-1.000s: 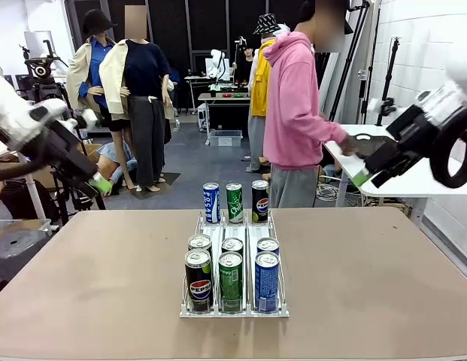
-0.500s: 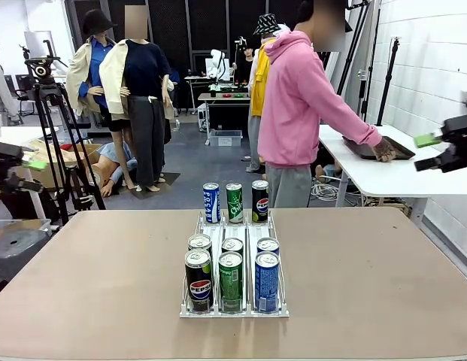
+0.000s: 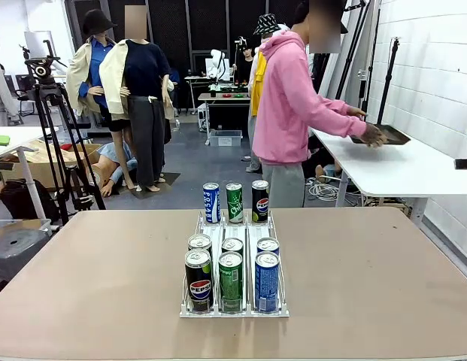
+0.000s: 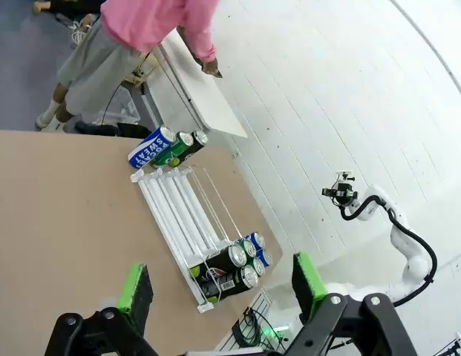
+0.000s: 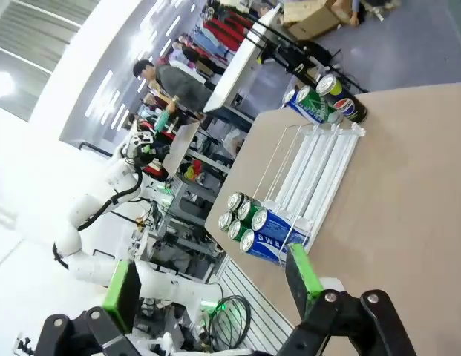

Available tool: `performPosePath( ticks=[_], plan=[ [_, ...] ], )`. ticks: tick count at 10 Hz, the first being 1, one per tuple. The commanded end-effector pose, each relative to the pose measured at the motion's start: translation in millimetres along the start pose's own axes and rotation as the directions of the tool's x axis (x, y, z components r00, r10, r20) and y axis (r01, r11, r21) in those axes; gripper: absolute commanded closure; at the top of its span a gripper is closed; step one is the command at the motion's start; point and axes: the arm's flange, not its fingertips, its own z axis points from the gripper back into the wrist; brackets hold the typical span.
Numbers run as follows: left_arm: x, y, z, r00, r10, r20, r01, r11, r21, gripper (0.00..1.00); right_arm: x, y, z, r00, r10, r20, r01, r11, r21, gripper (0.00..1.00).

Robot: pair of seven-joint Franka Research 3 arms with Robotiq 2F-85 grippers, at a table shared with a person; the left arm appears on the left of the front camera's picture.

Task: Retrieve and hand over the desired beverage to the person.
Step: Pick up a can of the same type that the person held from the Automatic Can Dispenser.

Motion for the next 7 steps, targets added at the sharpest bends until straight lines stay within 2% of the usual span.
performPosePath(
  ticks=[1,2,3,4,7],
  plan=[
    [3.1,2.8,-0.8,0.999,-0.042,-0.011,0.041,0.999,-0.017,0.00,-1.4,-3.2,-6.8,1.000,0.014,0.022,-0.014,1.000,0.022,0.00],
    [3.7,3.0,-2.9,0.999,-0.039,-0.025,0.039,0.999,-0.016,0.00,-0.5,0.3,-8.1,0.999,0.019,0.040,-0.020,1.000,0.006,0.00],
    [6.0,2.6,-5.1,0.999,-0.038,-0.036,0.037,0.999,-0.036,0.00,0.0,-2.7,-0.4,1.000,-0.005,0.007,0.005,1.000,0.002,0.00],
    [2.8,-1.3,-3.9,1.000,-0.009,-0.010,0.009,1.000,-0.002,0.00,0.0,-2.7,-0.4,1.000,-0.005,0.007,0.005,1.000,0.002,0.00],
    [2.8,-1.3,-3.9,1.000,-0.009,-0.010,0.009,1.000,-0.002,0.00,0.0,-2.7,-0.4,1.000,-0.005,0.007,0.005,1.000,0.002,0.00]
  ],
)
